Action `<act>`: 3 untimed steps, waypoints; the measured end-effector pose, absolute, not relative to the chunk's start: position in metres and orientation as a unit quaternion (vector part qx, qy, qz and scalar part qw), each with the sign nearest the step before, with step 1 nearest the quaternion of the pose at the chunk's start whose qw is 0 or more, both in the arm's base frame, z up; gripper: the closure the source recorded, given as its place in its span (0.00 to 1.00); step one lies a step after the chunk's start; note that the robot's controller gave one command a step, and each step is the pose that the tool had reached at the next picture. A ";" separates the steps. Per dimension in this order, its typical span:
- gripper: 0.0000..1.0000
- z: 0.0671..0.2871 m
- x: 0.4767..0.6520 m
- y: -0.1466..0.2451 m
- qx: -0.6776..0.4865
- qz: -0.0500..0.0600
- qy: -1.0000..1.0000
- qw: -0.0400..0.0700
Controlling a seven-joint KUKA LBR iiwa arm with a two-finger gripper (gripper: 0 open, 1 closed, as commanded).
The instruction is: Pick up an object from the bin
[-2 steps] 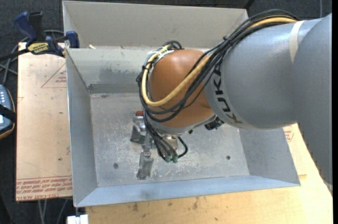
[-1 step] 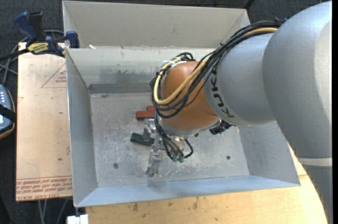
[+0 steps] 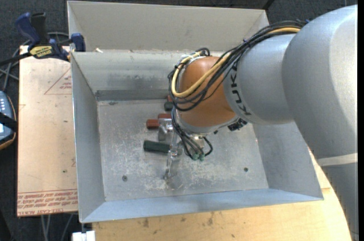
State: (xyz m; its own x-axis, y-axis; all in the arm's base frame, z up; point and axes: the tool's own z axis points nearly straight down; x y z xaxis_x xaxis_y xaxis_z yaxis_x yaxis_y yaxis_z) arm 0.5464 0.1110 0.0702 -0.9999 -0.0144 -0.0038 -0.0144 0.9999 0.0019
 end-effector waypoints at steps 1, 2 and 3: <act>0.00 0.070 0.539 0.114 0.137 0.000 0.991 0.000; 0.00 0.070 0.542 0.114 0.158 0.001 0.987 0.000; 1.00 0.071 0.539 0.114 0.137 0.000 0.991 0.000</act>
Offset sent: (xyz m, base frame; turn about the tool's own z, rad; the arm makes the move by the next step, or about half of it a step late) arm 0.0000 0.0000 0.0000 0.0000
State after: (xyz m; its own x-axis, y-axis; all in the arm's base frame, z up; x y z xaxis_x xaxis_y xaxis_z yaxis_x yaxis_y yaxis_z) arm 0.5392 0.1145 0.0708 -0.9627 0.2707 0.0008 0.2707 0.9627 0.0003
